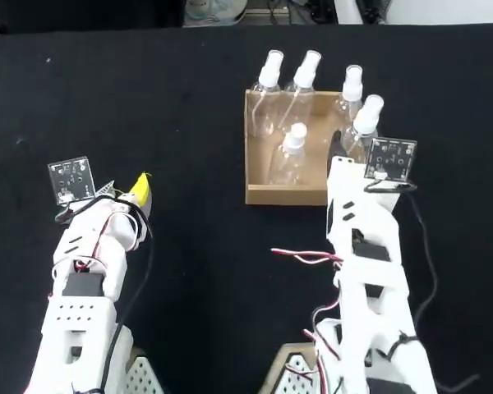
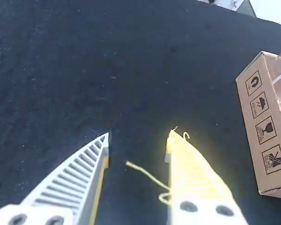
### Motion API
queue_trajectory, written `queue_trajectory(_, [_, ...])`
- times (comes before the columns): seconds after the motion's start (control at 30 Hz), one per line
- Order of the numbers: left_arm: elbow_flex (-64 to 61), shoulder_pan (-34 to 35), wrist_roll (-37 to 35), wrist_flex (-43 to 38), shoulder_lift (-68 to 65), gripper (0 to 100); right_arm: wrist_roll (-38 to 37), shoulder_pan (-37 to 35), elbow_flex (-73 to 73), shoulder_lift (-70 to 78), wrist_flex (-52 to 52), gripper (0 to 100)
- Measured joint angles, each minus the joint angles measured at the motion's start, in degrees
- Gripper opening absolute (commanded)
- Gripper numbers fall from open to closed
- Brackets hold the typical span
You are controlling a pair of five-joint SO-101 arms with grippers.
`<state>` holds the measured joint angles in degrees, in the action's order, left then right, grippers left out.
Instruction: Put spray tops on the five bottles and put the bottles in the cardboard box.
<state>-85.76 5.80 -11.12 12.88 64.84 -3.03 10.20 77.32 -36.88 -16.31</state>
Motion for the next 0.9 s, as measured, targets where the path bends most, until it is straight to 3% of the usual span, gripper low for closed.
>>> queue_trajectory(0.9, [0.0,0.0,0.0,0.0,0.0,19,-0.1,-4.2,-2.6,3.7,-0.8,1.2])
